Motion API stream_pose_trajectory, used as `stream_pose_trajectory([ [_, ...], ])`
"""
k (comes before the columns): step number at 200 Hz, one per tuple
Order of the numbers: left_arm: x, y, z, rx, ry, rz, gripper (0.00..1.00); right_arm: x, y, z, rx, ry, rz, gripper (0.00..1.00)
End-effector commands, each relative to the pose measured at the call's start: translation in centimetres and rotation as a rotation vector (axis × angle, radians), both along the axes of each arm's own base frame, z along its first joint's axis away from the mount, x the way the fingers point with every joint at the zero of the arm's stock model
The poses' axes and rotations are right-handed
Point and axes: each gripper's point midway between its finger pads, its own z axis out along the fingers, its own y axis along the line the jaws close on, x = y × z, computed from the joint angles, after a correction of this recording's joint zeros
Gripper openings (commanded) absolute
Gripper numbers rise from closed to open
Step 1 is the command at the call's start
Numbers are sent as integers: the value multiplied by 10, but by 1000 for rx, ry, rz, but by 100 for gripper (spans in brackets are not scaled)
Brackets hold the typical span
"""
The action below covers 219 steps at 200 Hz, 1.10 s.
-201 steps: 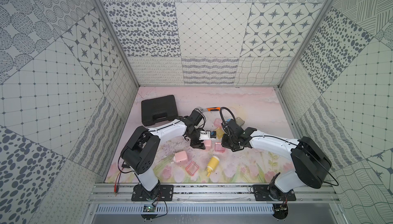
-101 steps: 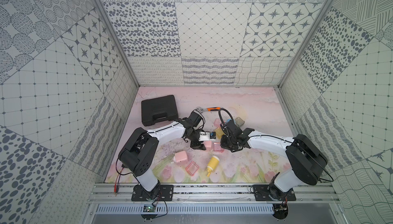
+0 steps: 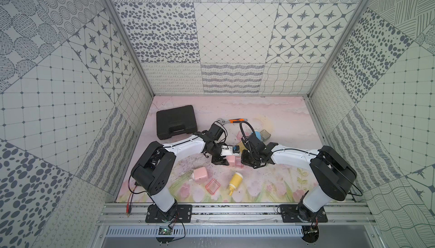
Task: Put the tray back into the pencil sharpener
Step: Close the container of the pencil sharpener.
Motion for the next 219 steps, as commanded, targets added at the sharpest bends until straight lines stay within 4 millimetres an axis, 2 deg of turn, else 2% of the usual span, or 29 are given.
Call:
stream_pose_trajectory([
  [1, 6, -12, 10, -62, -44, -15, 32, 10, 18, 11, 64, -32, -5, 20],
  [26, 8, -14, 14, -81, -64, -28, 31, 13, 21, 16, 83, -51, 4, 28],
  [74, 9, -17, 16, -95, -82, -41, 30, 23, 26, 37, 175, -131, -27, 30],
  [115, 9, -12, 12, -75, -96, -38, 27, 26, 18, 46, 222, -164, -84, 35],
  [138, 11, -13, 13, -81, -111, -35, 25, 25, 7, 49, 197, -171, -113, 36],
  [177, 13, -14, 16, -95, -122, -25, 23, 24, -28, 42, 49, -170, -215, 22],
  [195, 13, -15, 16, -102, -124, -18, 22, 21, -25, 34, 37, -140, -197, 20],
  [219, 14, -16, 19, -117, -129, -7, 22, 17, -9, 25, 62, -89, -141, 20],
])
